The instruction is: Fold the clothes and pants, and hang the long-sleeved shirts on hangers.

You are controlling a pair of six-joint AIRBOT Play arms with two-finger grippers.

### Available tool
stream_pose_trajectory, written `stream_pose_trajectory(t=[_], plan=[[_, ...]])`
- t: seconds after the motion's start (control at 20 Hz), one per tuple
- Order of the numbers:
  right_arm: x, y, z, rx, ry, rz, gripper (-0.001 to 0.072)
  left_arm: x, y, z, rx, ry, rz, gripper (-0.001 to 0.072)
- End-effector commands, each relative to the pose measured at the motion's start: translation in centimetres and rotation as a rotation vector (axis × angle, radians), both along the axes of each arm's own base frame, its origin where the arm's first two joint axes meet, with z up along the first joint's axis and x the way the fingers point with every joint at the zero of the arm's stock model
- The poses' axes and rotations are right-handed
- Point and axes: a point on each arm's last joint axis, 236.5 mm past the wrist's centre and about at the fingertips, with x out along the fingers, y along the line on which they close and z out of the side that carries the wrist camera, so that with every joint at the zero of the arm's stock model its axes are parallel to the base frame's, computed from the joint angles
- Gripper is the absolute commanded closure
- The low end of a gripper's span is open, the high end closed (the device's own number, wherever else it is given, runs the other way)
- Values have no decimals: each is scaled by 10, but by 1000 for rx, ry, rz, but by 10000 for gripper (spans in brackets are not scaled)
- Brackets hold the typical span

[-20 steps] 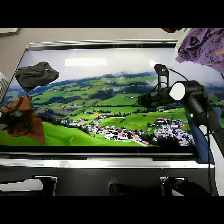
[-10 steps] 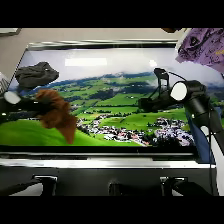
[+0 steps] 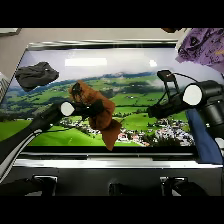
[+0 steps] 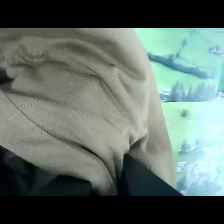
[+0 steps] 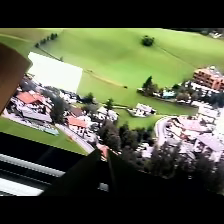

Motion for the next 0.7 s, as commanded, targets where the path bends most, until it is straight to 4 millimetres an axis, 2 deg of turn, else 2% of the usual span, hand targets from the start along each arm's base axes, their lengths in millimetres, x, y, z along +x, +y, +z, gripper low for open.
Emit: stream_pose_trajectory(t=[0.0, 0.05, 0.1, 0.15, 0.2, 0.25, 0.3, 0.4, 0.45, 0.5, 0.6, 0.65], plan=[[7, -5, 6, -35, -64, 52, 522, 9, -7, 6, -38, -27, 42, 406], [17, -8, 7, -46, -108, 40, 522, 15, 9, 13, -40, -28, 66, 205], [26, -14, 7, -63, -143, 12, 521, 22, 27, 21, -34, -36, 83, 108], [35, -24, 4, -53, -161, -54, 518, 29, 50, 30, -22, -49, 98, 104], [39, -35, -3, -16, -153, -146, 484, 34, 73, 38, -12, -57, 117, 104], [40, -45, -17, 49, -121, -251, 447, 38, 97, 46, -2, -64, 141, 104], [37, -46, -37, 156, -61, -351, 446, 42, 119, 52, 4, -67, 170, 104], [23, -21, -73, 427, 87, -460, 444, 46, 159, 59, 10, -60, 235, 104], [15, 0, -86, 558, 151, -465, 395, 47, 173, 59, 12, -50, 262, 104], [8, 23, -95, 663, 195, -444, 294, 48, 186, 58, 13, -36, 286, 105], [-5, 58, -110, 776, 252, -399, 279, 46, 202, 55, 15, -11, 313, 105], [-10, 70, -120, 781, 276, -390, 279, 45, 206, 54, 15, -4, 320, 104]])
